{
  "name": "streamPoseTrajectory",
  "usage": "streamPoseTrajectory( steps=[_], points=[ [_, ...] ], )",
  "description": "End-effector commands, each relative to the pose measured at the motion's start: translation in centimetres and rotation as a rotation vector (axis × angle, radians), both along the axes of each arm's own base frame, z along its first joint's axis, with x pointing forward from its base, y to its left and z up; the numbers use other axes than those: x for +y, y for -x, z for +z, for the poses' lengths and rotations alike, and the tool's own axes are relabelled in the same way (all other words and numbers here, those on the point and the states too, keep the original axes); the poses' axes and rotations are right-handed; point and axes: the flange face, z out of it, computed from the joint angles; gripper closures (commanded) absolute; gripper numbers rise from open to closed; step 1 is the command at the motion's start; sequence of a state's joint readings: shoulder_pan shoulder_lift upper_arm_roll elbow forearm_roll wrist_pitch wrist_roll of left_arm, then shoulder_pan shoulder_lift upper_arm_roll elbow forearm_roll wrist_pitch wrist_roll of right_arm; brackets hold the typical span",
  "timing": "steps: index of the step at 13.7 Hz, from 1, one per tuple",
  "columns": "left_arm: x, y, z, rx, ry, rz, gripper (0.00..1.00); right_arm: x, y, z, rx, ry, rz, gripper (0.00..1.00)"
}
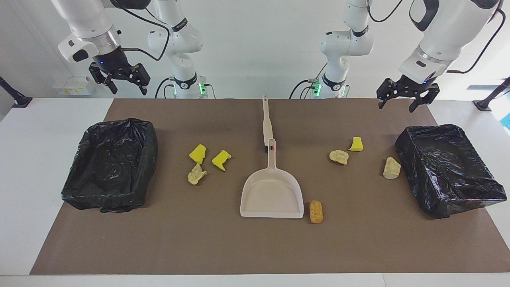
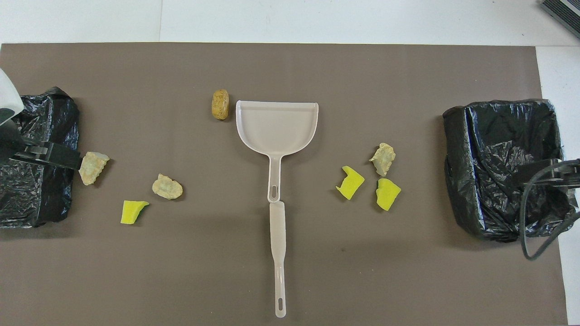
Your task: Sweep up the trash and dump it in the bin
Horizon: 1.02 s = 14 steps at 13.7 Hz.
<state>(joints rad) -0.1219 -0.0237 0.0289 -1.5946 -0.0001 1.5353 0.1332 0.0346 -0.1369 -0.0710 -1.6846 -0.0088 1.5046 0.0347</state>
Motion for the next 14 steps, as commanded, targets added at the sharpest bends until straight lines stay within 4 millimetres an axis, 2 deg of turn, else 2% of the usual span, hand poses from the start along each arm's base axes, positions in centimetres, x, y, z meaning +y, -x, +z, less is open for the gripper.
streamPoseTrajectory(
  steps=[1,3,5,6,8,11,13,14],
  points=[
    [-0.2,0.9,0.0,-0.001,0.01,0.005,0.0,0.1,0.6,-0.2,-0.01,-0.022,-0.011,0.0],
    [-0.9,1.1,-0.9,-0.011,0.017,-0.005,0.0,0.4,0.6,-0.3,-0.008,-0.022,-0.007,0.0],
    [-1.6,2.3,-2.6,-0.035,0.043,-0.012,0.0,0.4,0.8,-0.4,-0.001,-0.022,-0.005,0.0],
    [-2.8,2.9,-3.3,-0.048,0.046,-0.035,0.0,0.3,0.9,-0.4,0.001,-0.022,-0.007,0.0],
    [-4.0,3.5,-4.7,-0.049,0.047,-0.057,0.0,0.3,1.0,-0.4,0.002,-0.023,-0.007,0.0],
    [-7.9,5.4,-7.3,-0.066,0.052,-0.074,0.0,0.5,0.9,-0.5,-0.004,-0.022,-0.002,0.0],
    [-11.0,7.2,-9.3,-0.071,0.057,-0.058,0.0,1.6,0.2,-1.0,0.006,-0.004,0.016,0.0],
    [-12.7,8.0,-10.1,-0.066,0.057,-0.064,0.0,3.2,-0.7,-2.0,0.018,-0.011,0.031,0.0]
  ],
)
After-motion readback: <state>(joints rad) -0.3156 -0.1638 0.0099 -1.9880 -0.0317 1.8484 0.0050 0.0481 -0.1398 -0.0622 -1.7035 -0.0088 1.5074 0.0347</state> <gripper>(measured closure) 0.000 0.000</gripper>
